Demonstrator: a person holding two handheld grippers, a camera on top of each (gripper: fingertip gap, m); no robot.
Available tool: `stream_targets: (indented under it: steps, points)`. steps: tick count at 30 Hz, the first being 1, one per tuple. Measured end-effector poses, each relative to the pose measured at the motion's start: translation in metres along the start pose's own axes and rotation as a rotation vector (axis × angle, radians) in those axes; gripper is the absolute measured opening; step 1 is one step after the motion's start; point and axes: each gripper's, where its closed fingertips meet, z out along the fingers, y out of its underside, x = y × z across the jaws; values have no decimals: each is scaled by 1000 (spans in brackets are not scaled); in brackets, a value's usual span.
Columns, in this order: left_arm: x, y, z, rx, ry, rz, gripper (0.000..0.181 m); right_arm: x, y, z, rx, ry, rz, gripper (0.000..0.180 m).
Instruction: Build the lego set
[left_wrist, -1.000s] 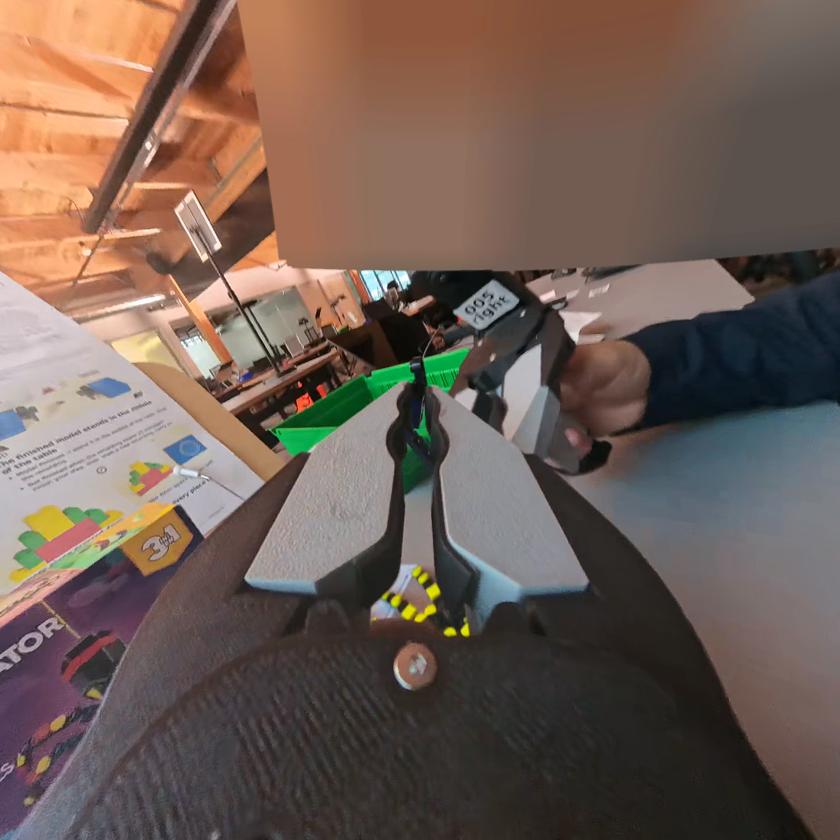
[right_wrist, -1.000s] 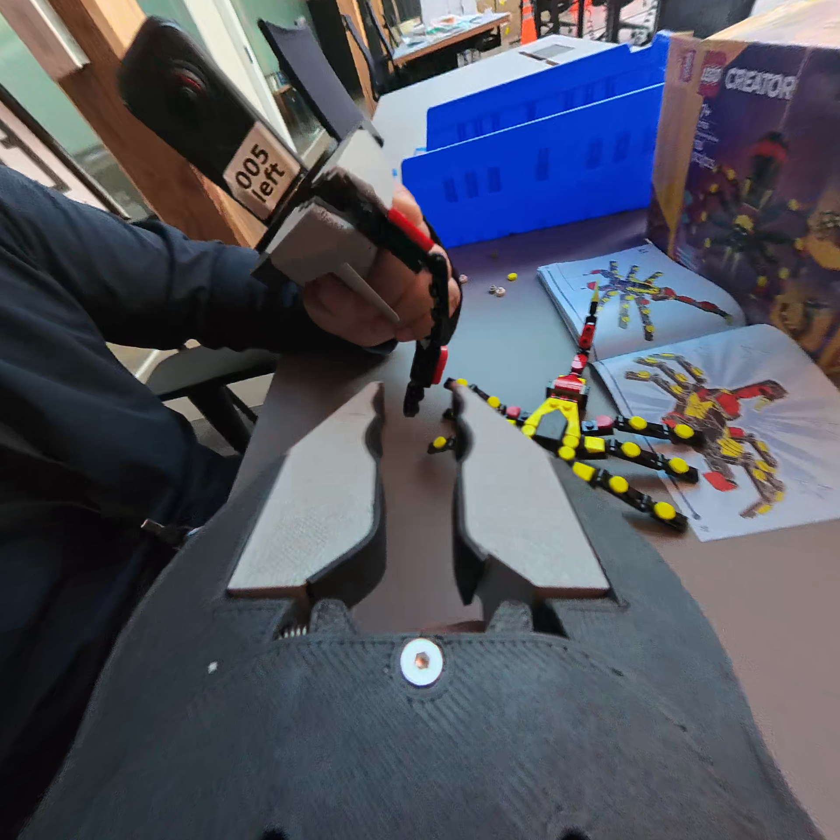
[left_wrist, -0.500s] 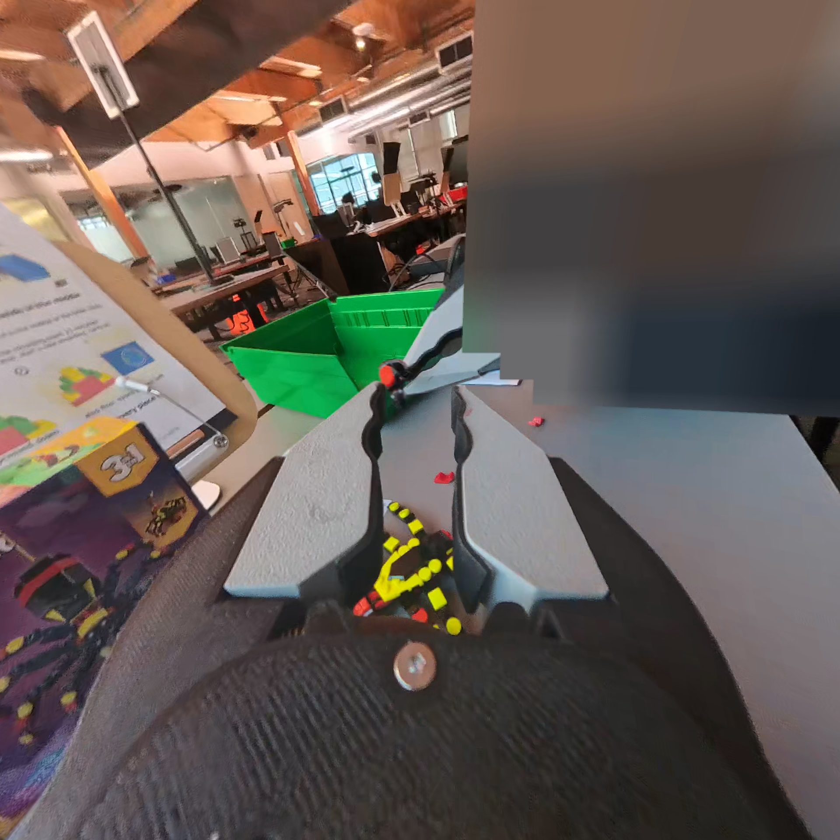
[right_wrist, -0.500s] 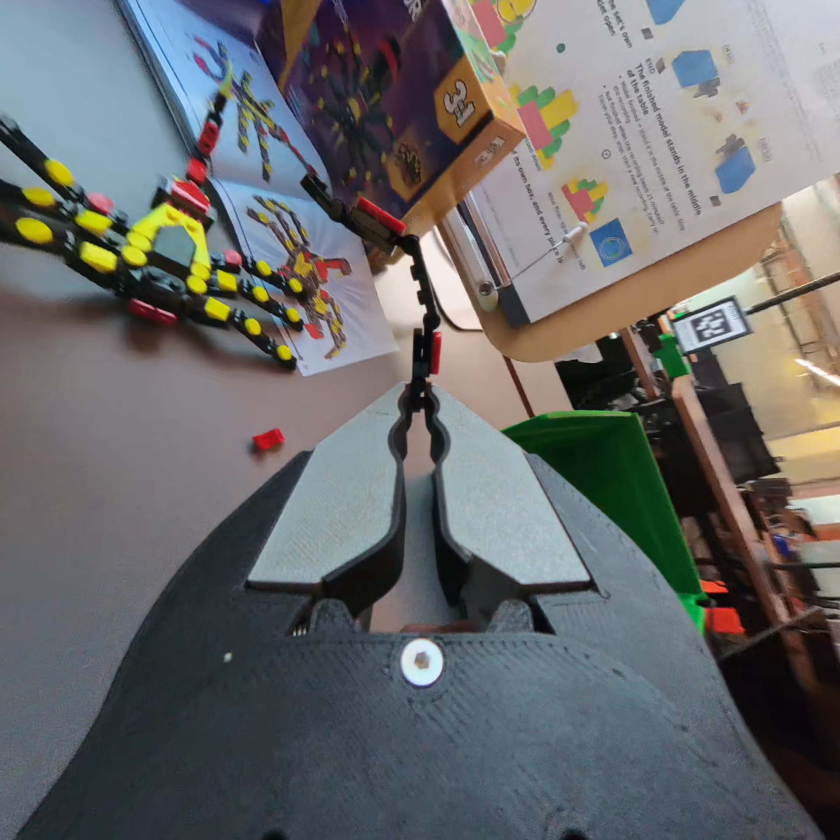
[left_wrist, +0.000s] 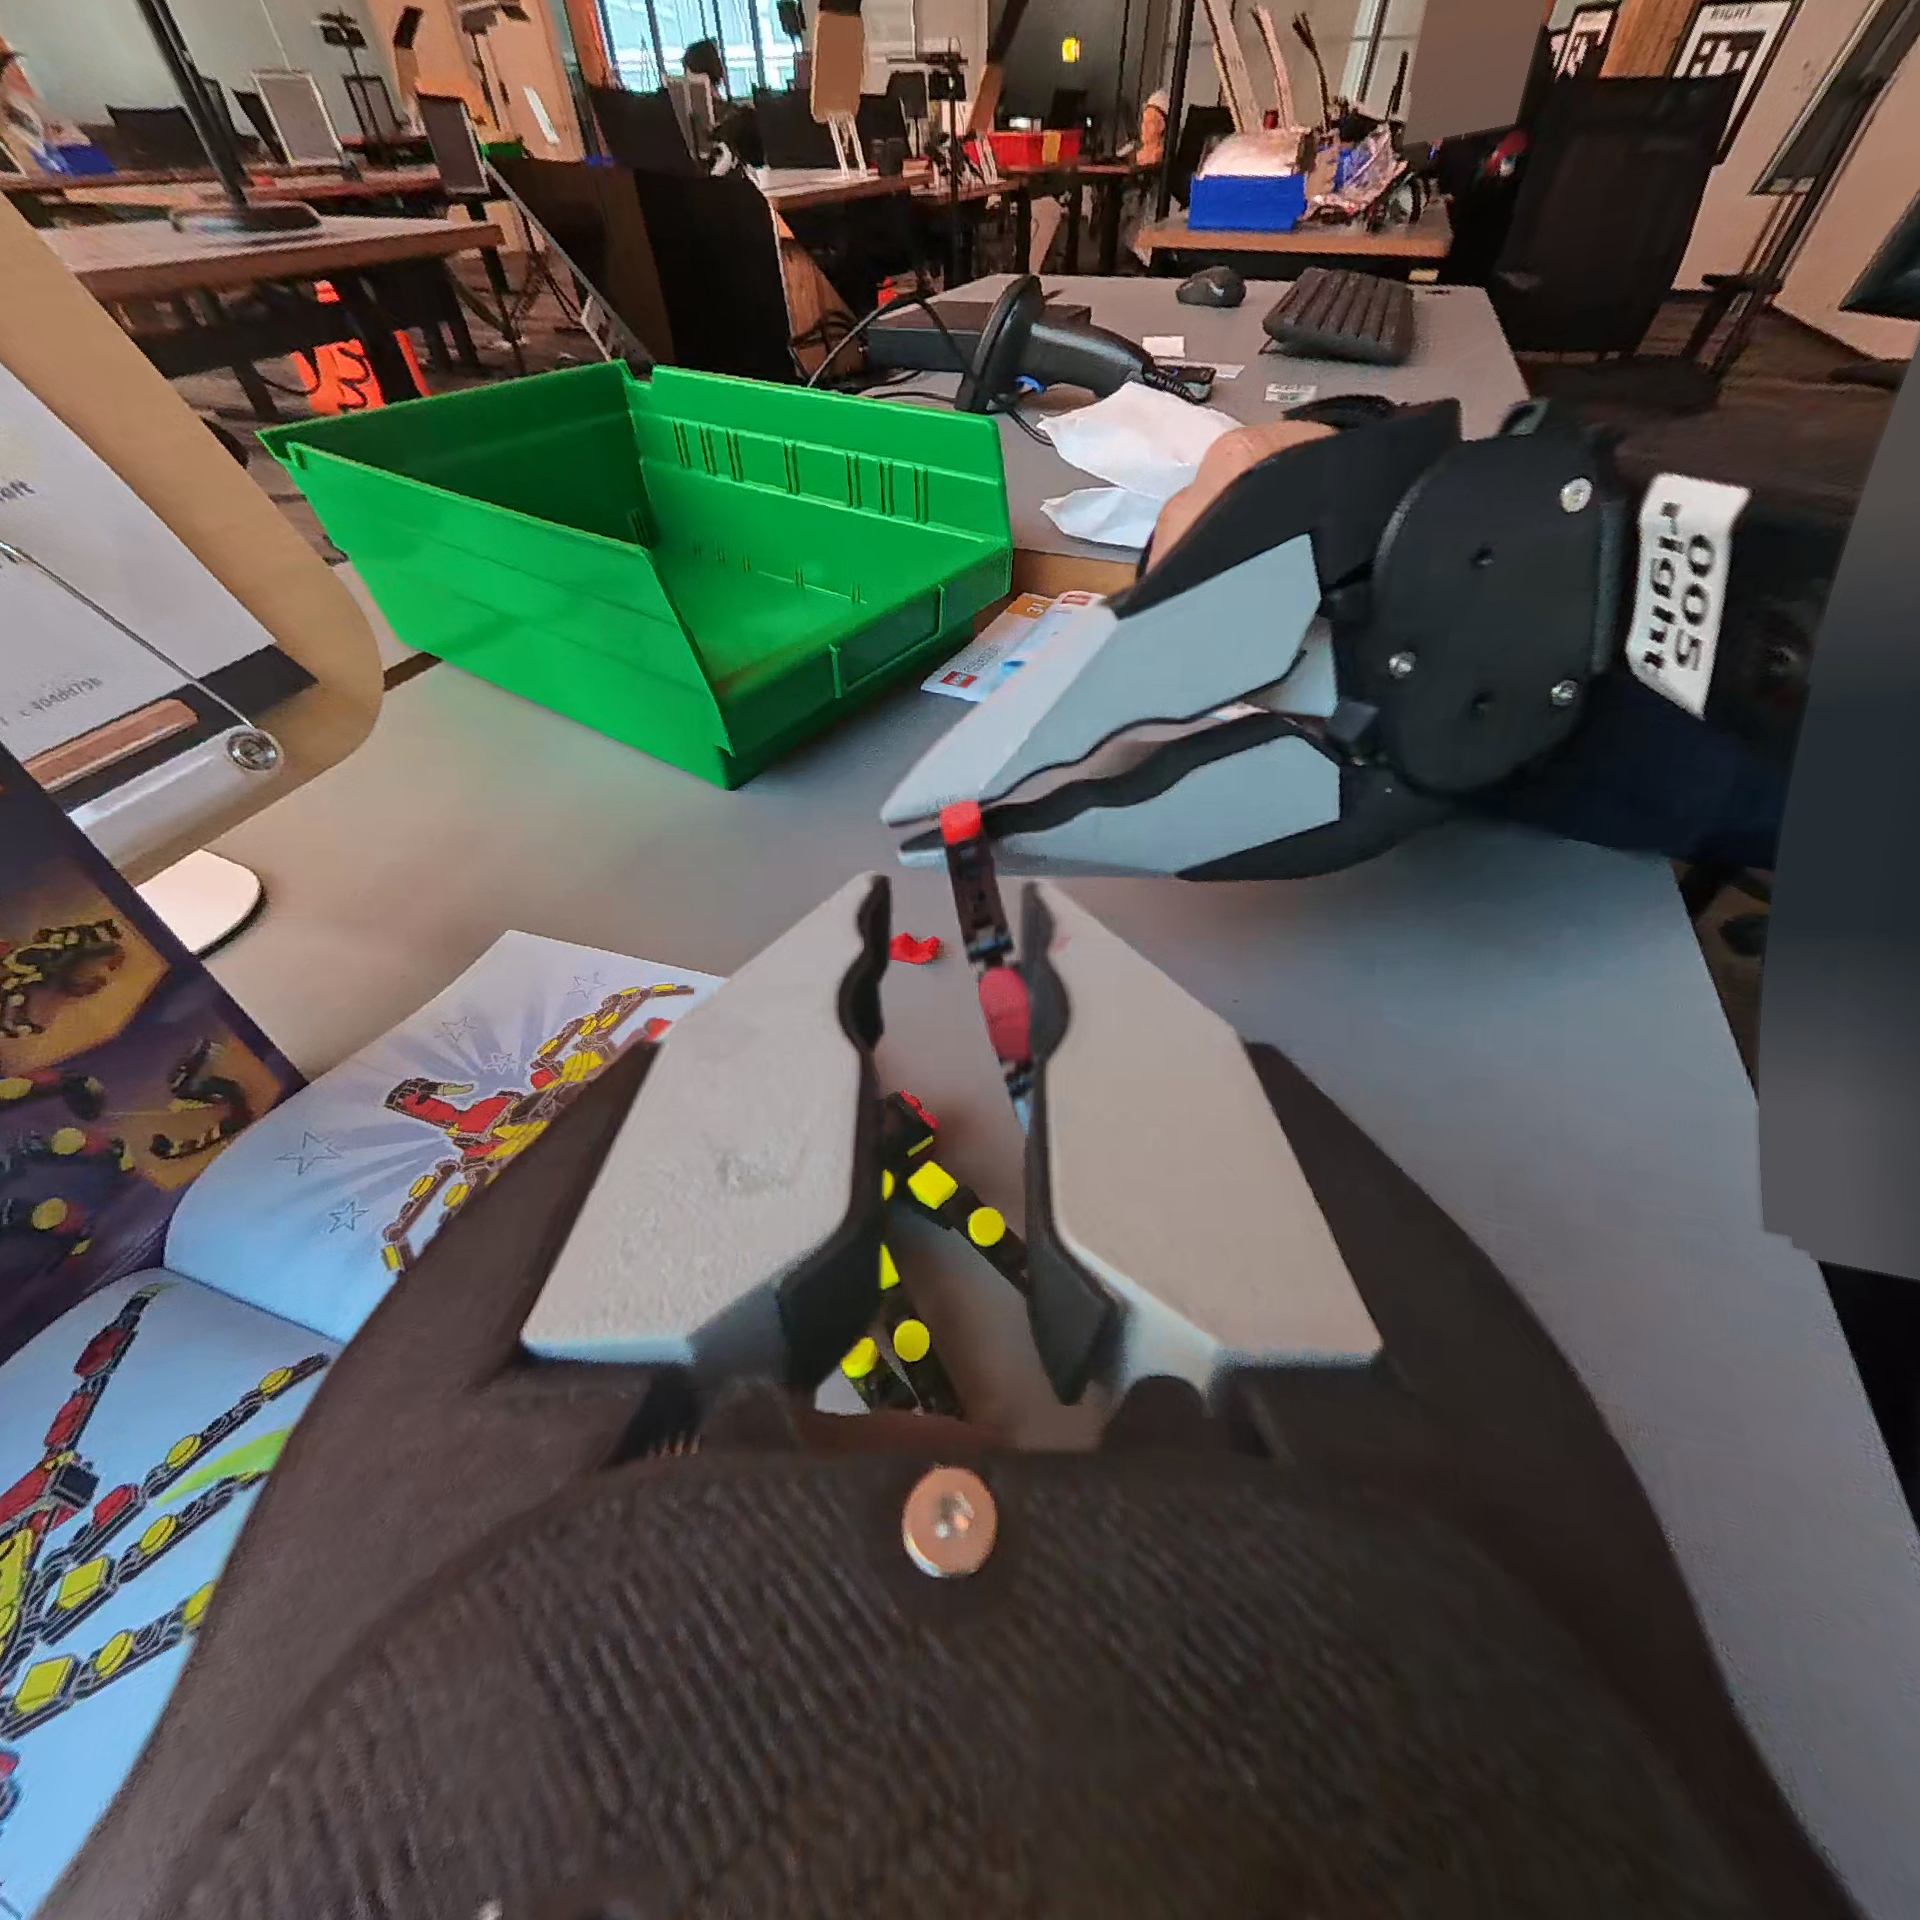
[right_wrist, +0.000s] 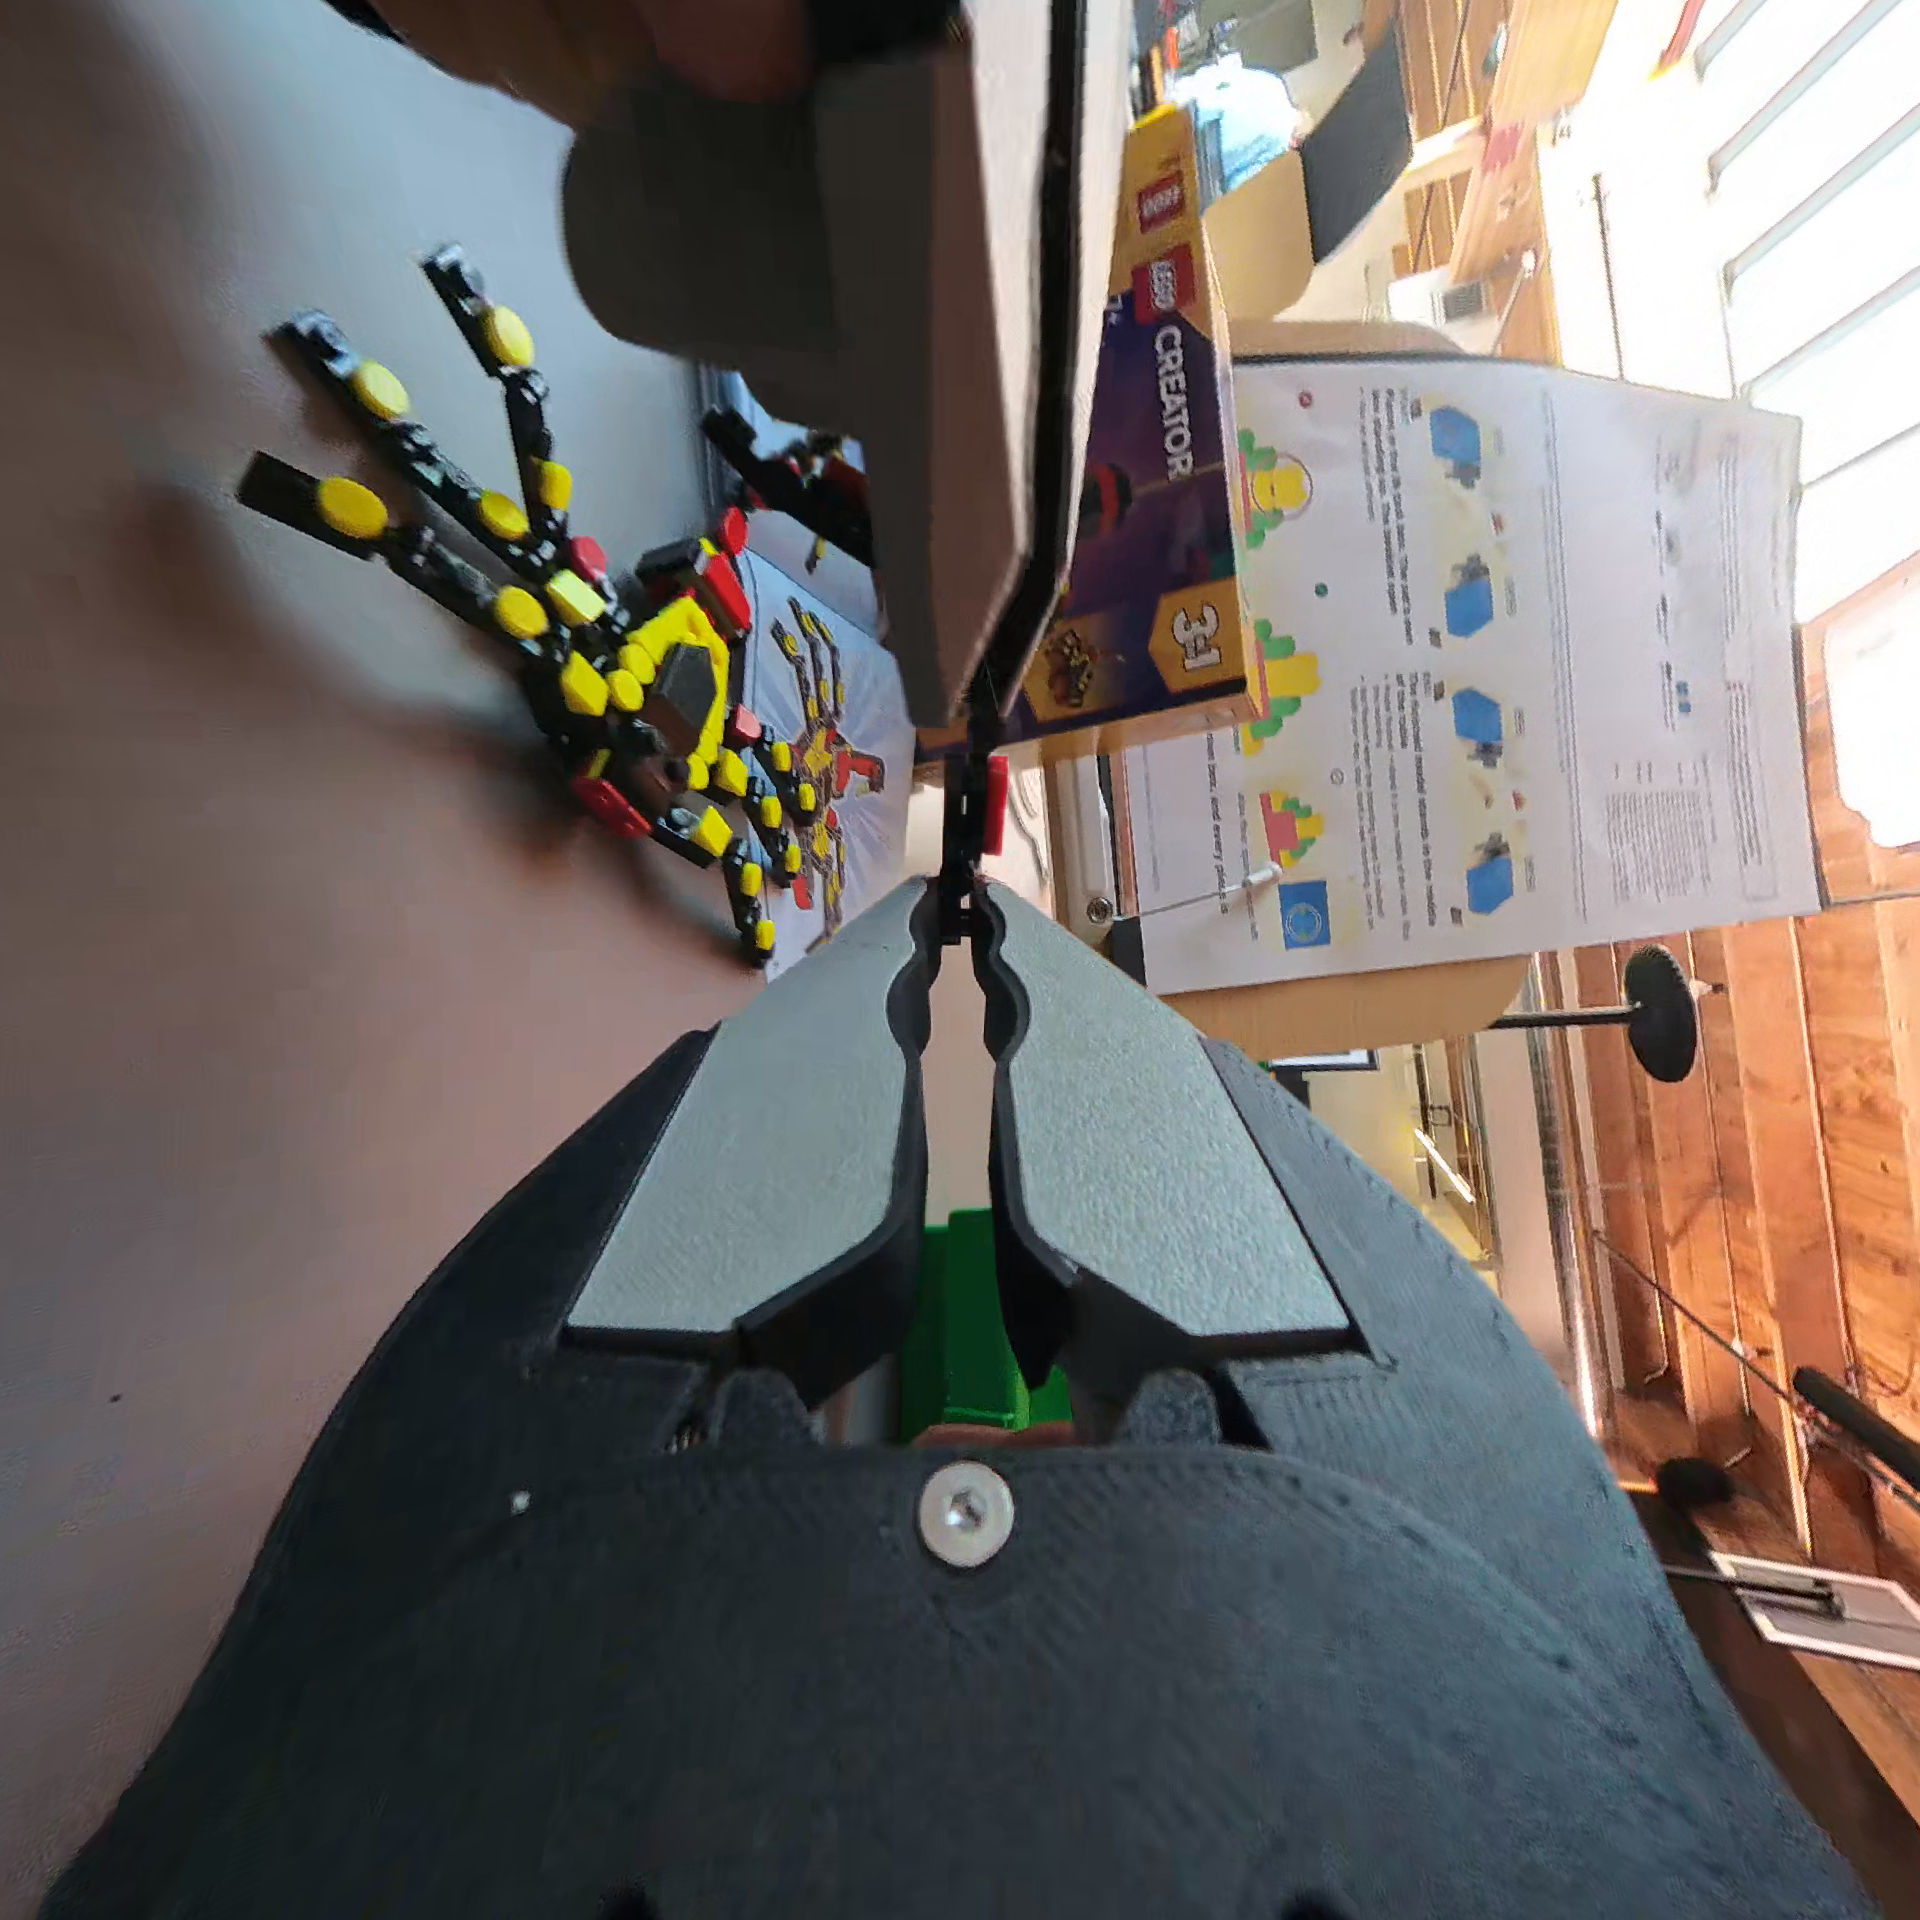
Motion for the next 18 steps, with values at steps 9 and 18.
stream_targets:
  steps: [9,18]
  points:
    - [3,1,-3,10,80,-76,5,4,-11,-7,128,-80,250,4]
    - [3,2,-3,22,105,-106,5,4,-15,-14,215,-160,369,14]
